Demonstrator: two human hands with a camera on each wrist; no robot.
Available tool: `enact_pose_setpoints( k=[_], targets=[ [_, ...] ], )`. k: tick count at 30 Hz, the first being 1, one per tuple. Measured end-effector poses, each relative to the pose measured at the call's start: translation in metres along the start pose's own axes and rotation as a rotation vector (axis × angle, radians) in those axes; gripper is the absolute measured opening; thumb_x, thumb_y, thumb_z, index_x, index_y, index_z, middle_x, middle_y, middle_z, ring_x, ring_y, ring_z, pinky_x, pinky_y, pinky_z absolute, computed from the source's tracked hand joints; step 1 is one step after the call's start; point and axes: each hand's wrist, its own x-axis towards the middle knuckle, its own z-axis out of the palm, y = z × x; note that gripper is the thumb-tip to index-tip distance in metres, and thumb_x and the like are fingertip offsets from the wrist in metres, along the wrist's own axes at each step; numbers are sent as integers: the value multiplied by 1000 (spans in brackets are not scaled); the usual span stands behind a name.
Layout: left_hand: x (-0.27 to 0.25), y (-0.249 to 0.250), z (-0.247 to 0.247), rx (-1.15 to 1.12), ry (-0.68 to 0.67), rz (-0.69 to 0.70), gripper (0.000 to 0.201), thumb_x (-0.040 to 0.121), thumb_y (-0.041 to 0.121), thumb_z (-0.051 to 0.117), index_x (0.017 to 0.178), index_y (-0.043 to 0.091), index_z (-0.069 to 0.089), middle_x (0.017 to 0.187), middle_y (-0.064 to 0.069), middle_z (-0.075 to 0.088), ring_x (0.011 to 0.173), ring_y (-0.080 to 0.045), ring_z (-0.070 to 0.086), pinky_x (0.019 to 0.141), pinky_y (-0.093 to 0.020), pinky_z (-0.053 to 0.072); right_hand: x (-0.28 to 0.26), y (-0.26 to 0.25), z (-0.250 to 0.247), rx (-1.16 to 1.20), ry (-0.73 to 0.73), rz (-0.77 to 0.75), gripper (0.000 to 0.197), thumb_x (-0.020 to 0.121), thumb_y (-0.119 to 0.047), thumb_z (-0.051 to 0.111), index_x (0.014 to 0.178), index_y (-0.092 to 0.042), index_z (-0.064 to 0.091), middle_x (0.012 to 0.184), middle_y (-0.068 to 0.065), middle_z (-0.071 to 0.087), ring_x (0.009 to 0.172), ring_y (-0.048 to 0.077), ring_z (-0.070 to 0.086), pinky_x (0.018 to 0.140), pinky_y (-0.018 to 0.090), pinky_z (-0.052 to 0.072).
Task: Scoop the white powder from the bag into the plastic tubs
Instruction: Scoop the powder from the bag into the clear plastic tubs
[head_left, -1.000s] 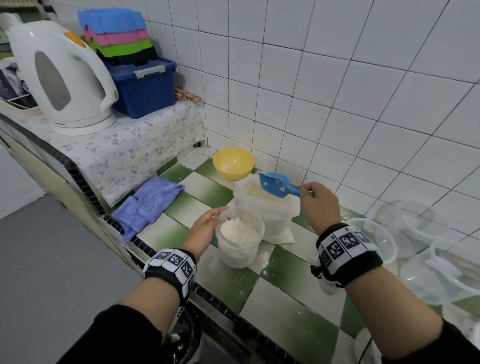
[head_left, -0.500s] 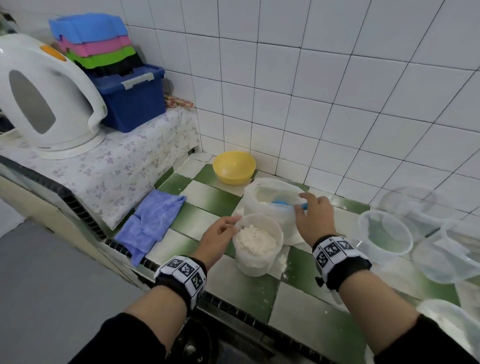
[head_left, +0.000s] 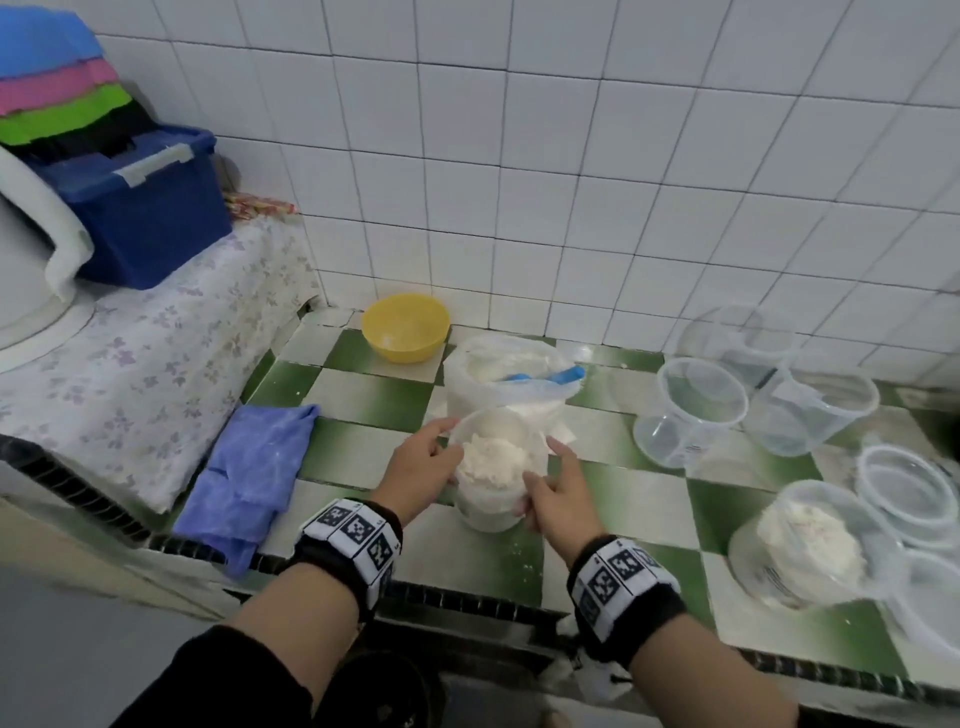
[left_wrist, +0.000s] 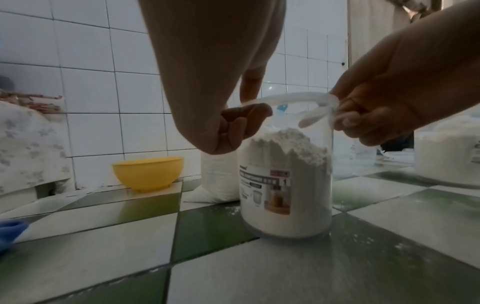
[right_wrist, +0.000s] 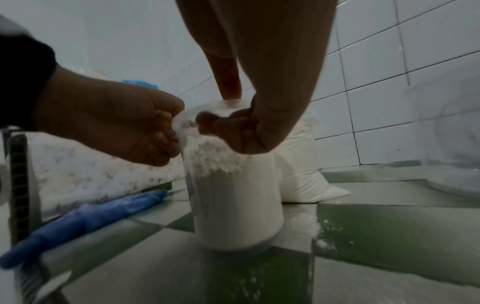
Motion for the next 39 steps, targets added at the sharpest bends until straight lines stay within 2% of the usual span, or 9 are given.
enact_pose_setpoints(
  k=[4,7,10,13,18,20,24,30,39],
  targets=[
    [-7,18,13,-69,-88,24,41,95,9,54,135,18,50,75,-8,62,60,-11,59,53,-18,49,-6,-5,-24,4,73,-19,52,94,-10,48,140,-24,29,63,8,60,58,16,56,65,31,54],
    [-4,31,35,-87,-164,34,44,94,9,54,135,23,50,67,-5,62,57,-9,57,58,-21,48,-17,-6,-51,-2,152,-71,55,93,-9,48,142,-24,27,65,9,59,59,15,56,51,12,46],
    [-2,46,65,-80,-242,74,45,93,9,52,136,24,49,66,-5,64,56,-7,58,60,-22,46,-28,0,-81,-38,255,-111,55,94,-10,48,142,-25,26,67,13,60,59,13,56,50,7,41],
    [0,60,99,-79,-340,114,45,95,9,50,135,27,47,69,-5,65,56,-6,61,58,-20,48,-33,9,-114,-117,337,-116,56,94,-12,46,142,-32,24,68,11,63,64,14,60,60,17,44],
    [9,74,155,-75,-419,89,46,93,13,49,137,30,48,69,-1,65,63,-10,61,75,-30,54,-21,29,-156,-142,468,-58,56,94,-16,46,142,-34,23,79,5,65,76,22,64,81,44,54],
    [10,77,171,-71,-443,74,45,94,13,49,135,32,47,72,-3,65,65,-11,60,74,-29,53,-16,39,-165,-172,487,-32,56,94,-18,46,140,-39,21,78,6,66,76,24,65,80,49,54],
    [11,81,187,-62,-474,80,44,95,8,47,130,35,45,76,-6,64,61,-10,59,58,-18,47,-12,49,-175,-199,484,-26,55,95,-19,44,135,-47,21,74,6,66,72,24,66,77,48,56],
    [18,84,211,-61,-522,81,47,95,5,52,136,25,44,69,-7,68,57,-10,61,55,-21,46,-15,48,-207,-267,494,-91,51,95,-14,44,141,-31,27,75,0,64,68,15,61,70,28,46],
    [23,106,259,-114,-596,68,56,98,10,55,147,24,33,80,-10,70,62,-8,63,57,-19,47,1,56,-258,-277,574,-40,49,95,-14,45,138,-32,31,78,5,65,79,24,64,84,41,51]
  ],
)
